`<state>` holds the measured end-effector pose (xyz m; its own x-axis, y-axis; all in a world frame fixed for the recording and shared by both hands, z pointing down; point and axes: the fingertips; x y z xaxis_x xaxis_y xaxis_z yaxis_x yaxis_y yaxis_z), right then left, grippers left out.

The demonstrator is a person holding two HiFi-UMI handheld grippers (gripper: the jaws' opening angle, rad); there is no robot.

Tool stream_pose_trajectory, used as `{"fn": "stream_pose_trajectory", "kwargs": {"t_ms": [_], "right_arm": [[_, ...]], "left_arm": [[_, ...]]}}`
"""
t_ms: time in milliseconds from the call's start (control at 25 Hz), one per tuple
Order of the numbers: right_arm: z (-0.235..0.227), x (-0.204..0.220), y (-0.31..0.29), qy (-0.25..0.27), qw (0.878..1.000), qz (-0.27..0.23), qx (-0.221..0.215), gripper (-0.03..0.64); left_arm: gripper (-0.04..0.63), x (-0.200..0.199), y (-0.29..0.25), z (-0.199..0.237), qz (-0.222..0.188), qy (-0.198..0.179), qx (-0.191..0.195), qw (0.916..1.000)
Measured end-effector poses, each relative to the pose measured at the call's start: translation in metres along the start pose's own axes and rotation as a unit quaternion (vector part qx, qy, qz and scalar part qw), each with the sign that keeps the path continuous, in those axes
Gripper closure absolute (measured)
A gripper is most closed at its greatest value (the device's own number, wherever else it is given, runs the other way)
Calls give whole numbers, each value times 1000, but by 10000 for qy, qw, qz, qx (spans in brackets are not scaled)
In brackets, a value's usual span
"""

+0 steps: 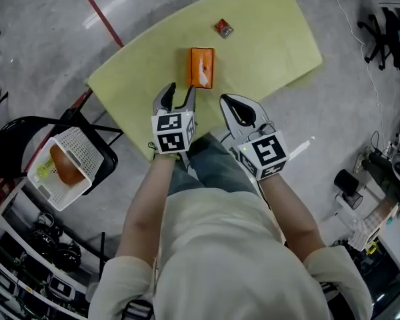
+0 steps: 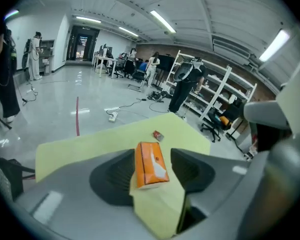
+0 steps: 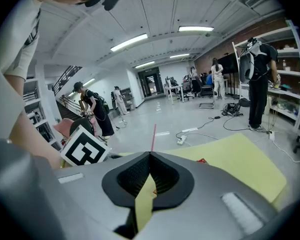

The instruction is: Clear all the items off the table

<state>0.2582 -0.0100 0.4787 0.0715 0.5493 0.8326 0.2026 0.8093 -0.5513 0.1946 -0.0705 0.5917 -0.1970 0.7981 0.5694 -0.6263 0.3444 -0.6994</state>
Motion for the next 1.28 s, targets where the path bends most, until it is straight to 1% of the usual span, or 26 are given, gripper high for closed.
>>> {"fn": "stream_pose_trajectory", "kwargs": {"t_ms": [40, 160, 320, 480, 600, 720, 840, 1200, 1280], "right_arm": [[-4, 4, 0, -36, 10000, 9, 22, 623], [-16, 16, 0, -146, 9998, 68, 64, 623], [-30, 31, 3, -270, 9995, 152, 114, 623], [-42, 46, 8, -355, 9990, 233, 134, 623], [-49, 56, 7, -420, 9986, 297, 152, 623], [-52, 64, 4, -482, 9981, 356, 156, 623], [-54, 70, 5, -523, 9977, 417, 143, 623], [-55, 89, 9, -665, 9964, 503, 149, 623], [-55, 90, 9, -668, 9964, 507, 149, 623]], "left_arm": [[346, 5, -9, -2, 56, -36, -26, 10000], [261, 21, -36, -5, 251, -83, -87, 9996], [179, 41, -69, -9, 435, -134, -210, 9987], [118, 61, -95, -12, 717, -124, -337, 9968], [75, 71, -115, -11, 819, -114, -387, 9958], [48, 80, -133, -5, 869, -131, -466, 9950], [40, 87, -148, 0, 939, -164, -554, 9939], [44, 90, -173, 10, 993, -83, -765, 9921], [63, 91, -174, 12, 1024, -143, -815, 9913]]}}
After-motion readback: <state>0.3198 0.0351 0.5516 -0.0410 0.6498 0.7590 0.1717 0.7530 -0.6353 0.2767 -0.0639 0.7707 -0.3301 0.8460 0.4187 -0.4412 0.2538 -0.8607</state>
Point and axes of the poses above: the fingertips, and each gripper's own axes: y backward along the fingers, z to its left, x out of its underside, and after that the axes turned 12 degrees about y, right-handed
